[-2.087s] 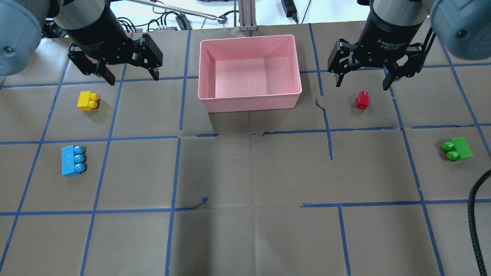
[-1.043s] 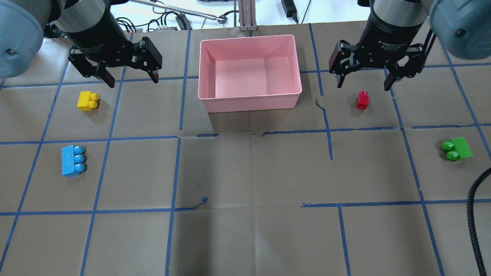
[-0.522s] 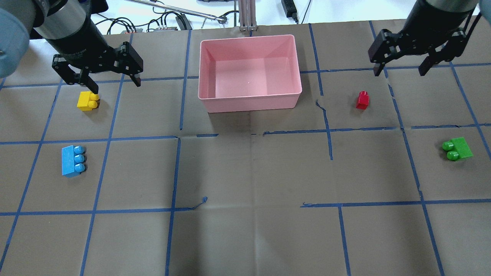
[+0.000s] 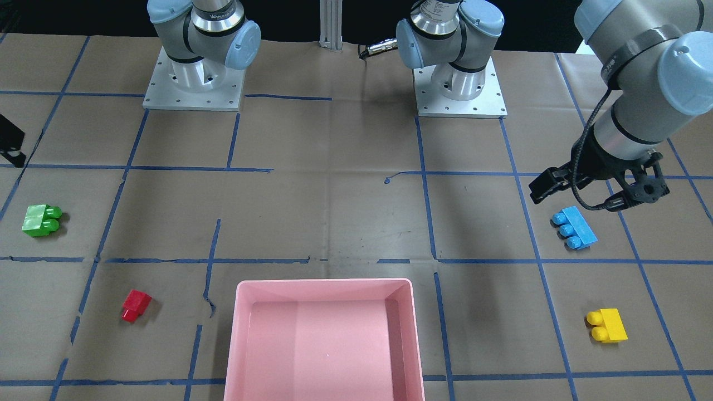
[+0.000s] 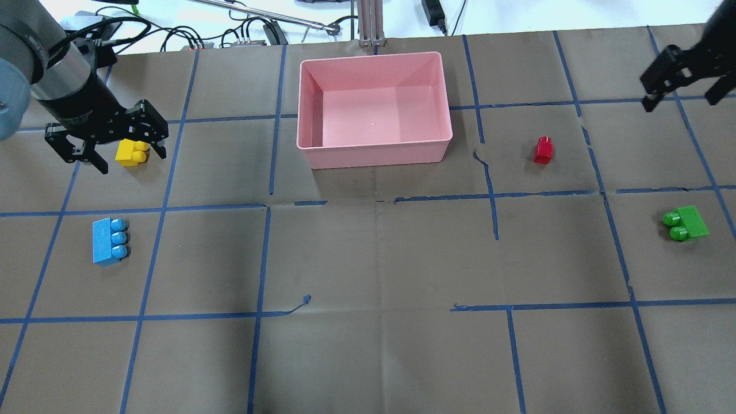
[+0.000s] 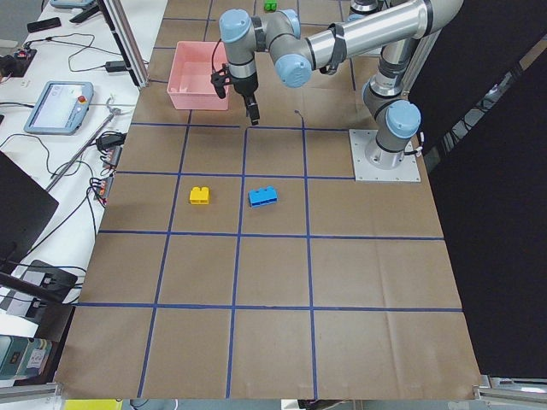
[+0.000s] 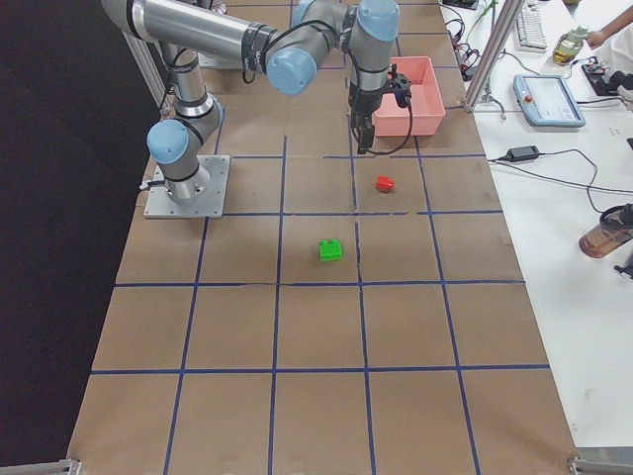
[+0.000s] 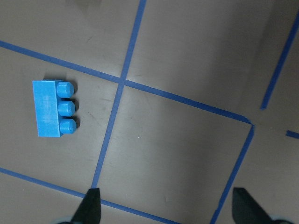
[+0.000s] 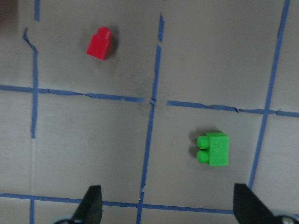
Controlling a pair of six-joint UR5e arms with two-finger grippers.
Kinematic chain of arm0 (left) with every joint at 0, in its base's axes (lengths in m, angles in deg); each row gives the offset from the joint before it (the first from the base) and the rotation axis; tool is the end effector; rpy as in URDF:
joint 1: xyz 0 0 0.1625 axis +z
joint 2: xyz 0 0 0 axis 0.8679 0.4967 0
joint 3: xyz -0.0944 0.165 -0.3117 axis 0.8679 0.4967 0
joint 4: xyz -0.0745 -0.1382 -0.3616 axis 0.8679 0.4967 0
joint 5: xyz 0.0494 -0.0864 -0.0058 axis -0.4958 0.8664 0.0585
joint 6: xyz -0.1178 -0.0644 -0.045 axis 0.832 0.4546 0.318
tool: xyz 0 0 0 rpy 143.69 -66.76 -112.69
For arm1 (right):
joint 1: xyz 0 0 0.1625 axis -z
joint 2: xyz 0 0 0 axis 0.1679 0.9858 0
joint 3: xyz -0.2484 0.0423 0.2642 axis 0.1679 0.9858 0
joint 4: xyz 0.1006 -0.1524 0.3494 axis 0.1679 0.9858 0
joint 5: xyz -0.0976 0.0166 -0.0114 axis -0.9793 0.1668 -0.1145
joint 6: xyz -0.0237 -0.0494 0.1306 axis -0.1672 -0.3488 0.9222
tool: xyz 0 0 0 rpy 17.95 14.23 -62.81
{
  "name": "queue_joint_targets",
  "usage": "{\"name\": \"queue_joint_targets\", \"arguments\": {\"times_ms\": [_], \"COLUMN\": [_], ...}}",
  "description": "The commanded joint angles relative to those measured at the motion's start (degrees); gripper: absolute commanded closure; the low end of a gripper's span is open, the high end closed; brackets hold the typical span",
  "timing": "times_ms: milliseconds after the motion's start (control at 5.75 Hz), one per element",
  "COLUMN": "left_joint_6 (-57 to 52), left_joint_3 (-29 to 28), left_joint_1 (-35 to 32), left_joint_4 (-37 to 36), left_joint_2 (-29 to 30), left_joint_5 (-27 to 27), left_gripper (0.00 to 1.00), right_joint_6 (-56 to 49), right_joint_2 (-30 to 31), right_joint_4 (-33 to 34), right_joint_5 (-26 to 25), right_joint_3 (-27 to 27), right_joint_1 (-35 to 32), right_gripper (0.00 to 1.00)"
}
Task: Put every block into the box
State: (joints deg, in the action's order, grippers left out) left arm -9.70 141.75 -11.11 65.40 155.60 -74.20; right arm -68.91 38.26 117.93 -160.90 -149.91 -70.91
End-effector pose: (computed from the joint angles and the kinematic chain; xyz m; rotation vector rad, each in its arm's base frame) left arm 0.0363 -0.5026 0.2812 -0.5273 3.0602 0.1750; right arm -0.1314 -0.5027 0.3711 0.1849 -3.0981 -0.0461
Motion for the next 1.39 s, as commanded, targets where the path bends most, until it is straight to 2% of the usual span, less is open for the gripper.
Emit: {"name": "queue_joint_targets", "arguments": {"times_ms": [0,174,348,522,696,870,1217], "left_joint_6": [-4.33,-7.85,-12.41,-12.80,-12.81,-12.89,-14.91], "left_joint_3": [1.16,1.16,4.12,8.93,10.20,10.30,11.35], "left_joint_1": [3.73,5.04,7.49,8.30,8.39,8.48,10.23], "left_joint_4": [-8.91,-14.65,-22.79,-31.06,-32.27,-32.19,-32.02], "left_joint_2": [6.34,10.38,12.51,12.88,13.06,13.15,14.28], "left_joint_5": [-0.03,-0.03,0.66,0.15,0.06,0.06,-1.07], "left_gripper": [0.00,0.00,0.00,0.00,0.00,0.00,0.00], "right_joint_6": [-9.48,-9.59,-9.51,-9.51,-9.16,-8.98,-8.89], "right_joint_2": [-4.95,-8.81,-10.76,-11.22,-11.48,-12.62,-17.35], "right_joint_4": [4.32,5.14,8.45,15.62,24.40,30.14,31.69], "right_joint_5": [-3.14,-3.16,-2.98,-2.81,-2.20,-2.10,-1.93], "right_joint_3": [-0.13,-1.35,-4.67,-9.57,-15.80,-19.43,-20.61], "right_joint_1": [9.61,11.30,11.66,11.67,11.67,11.67,11.67], "right_gripper": [0.00,0.00,0.00,0.00,0.00,0.00,0.00]}}
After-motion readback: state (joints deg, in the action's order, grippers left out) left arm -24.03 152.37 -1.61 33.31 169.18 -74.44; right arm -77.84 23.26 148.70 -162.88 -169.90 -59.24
